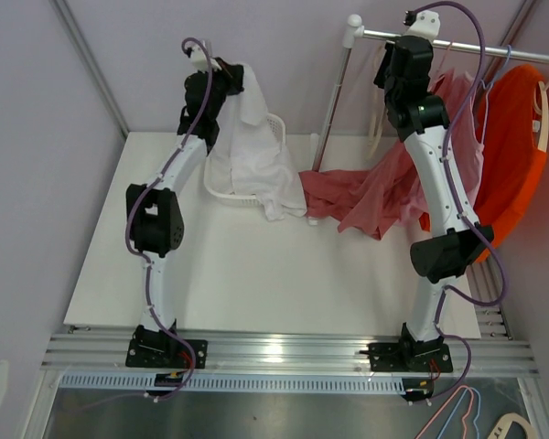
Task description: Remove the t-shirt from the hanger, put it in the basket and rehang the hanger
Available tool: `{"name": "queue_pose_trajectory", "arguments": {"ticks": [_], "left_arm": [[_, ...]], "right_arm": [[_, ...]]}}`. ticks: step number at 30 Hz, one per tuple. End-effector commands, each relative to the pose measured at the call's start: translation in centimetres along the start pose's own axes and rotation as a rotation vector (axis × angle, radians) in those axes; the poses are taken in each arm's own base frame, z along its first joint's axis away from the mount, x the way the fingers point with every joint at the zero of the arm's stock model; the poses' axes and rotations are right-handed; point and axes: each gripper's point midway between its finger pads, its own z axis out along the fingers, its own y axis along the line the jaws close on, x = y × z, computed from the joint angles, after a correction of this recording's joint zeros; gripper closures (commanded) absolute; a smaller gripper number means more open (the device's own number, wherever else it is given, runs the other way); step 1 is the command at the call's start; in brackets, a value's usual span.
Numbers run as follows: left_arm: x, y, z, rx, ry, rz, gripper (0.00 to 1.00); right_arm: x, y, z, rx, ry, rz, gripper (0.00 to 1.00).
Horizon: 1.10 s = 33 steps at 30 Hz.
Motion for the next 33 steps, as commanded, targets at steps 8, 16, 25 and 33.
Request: {"name": "queue_pose_trajectory", "arguments": {"ticks": [8, 16, 25, 33], "left_arm": [[13.8, -1.4, -5.3, -0.112, 0.511, -0.355, 0.99], [20.4, 0.4, -11.6, -0.290, 0.756, -0.507, 0.99], [20.7, 0.7, -14.0, -0.312, 0.775, -0.474, 0.21], [13.4, -1.6, -14.2, -0.358, 0.639, -0.234, 0.01]], "right_arm": [[-1.0, 1.6, -0.6, -0.086, -0.016, 0.059, 1.00], [1.3, 1.8, -0.5, -0.099, 0.040, 0.053, 1.00], [-0.1, 1.9, -2.1, -0.111, 0.014, 0.044, 0.46], [-5.6, -1.2, -7.9, -0.077, -0.030, 0.082, 0.30]]}}
